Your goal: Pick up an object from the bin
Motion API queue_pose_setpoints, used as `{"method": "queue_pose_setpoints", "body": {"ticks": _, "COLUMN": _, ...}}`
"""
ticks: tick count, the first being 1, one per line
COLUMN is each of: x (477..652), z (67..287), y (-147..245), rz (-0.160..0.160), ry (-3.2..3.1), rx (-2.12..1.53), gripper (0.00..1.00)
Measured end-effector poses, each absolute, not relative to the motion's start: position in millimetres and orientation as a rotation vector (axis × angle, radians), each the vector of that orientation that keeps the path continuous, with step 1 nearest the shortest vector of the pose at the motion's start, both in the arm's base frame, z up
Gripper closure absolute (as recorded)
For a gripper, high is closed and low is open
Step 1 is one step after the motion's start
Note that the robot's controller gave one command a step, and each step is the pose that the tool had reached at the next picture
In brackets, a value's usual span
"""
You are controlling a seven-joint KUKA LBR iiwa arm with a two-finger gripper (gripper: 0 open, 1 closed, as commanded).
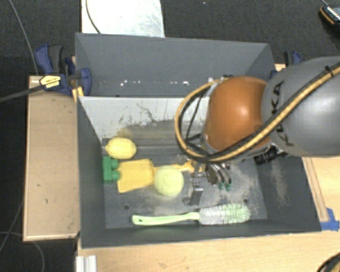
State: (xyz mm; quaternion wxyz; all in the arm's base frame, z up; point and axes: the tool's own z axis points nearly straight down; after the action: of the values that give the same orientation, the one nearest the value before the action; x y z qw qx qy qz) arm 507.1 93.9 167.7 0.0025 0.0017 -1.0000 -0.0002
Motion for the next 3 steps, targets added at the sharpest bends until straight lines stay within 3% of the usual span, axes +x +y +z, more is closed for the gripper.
{"method": "queue_pose_setpoints", "body": {"ticks": 1, "x": 509.0, "z": 171, "y": 93, "rz": -0.002, "ry": -3.144, "rx": -0.003, "gripper": 0.0}}
{"method": "queue_pose_setpoints", "body": {"ticks": 2, "x": 477.5, "z": 134, "y": 122, "rz": -0.003, "ry": -3.117, "rx": 0.386, "gripper": 0.0}}
{"method": "queue_pose_setpoints", "body": {"ticks": 3, "x": 552.2, "z": 122, "y": 91, "rz": -0.002, "ry": -3.148, "rx": 0.044, "gripper": 0.0}}
